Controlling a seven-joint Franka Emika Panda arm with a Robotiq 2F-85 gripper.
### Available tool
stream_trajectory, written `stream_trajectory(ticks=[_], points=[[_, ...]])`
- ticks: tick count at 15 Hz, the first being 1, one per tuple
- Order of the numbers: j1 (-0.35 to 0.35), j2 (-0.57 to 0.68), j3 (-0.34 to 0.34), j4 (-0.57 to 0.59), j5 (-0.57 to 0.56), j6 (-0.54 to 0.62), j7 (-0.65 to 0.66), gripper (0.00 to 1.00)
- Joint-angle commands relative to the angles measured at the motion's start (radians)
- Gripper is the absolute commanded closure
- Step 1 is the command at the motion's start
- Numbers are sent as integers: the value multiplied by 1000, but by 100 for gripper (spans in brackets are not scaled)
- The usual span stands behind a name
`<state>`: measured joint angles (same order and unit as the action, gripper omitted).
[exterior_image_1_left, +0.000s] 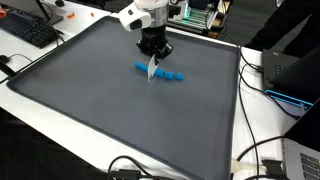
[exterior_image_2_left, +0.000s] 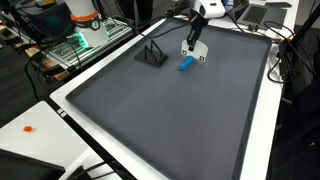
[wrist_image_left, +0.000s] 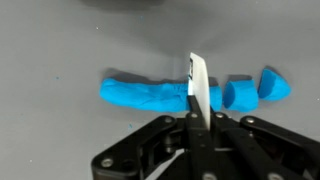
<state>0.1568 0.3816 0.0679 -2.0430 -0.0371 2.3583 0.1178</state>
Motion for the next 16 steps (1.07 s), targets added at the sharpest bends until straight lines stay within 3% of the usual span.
stream_trajectory(ticks=[1, 9, 16], points=[[-2, 30, -1, -23, -13, 32, -2, 99], [0, 53, 9, -34, -5, 51, -10, 99], [-12, 39, 38, -47, 66, 41, -25, 99]])
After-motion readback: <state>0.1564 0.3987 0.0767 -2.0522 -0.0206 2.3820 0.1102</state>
